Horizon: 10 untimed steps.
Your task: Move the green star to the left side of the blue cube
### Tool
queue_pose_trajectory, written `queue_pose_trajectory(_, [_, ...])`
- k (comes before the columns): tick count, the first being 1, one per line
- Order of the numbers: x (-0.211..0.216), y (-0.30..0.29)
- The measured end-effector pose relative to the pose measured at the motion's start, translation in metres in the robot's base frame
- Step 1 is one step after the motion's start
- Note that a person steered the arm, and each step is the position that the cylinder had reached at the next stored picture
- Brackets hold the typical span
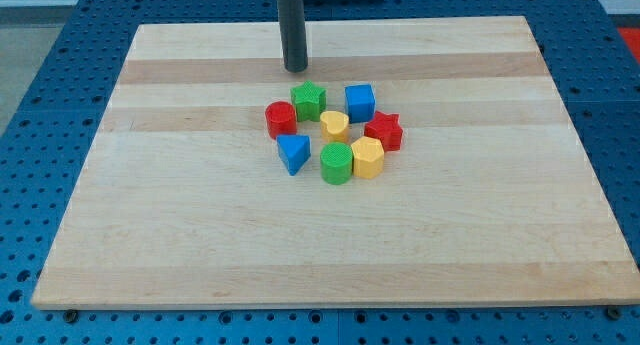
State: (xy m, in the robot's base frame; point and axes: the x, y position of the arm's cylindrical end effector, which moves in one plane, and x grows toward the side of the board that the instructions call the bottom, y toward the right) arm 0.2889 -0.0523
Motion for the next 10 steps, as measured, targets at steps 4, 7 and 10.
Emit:
queue_pose_trajectory(4, [0.052,0.0])
queue_pose_trajectory(7, [0.052,0.005])
queue_pose_trajectory(10, [0.051,0.013])
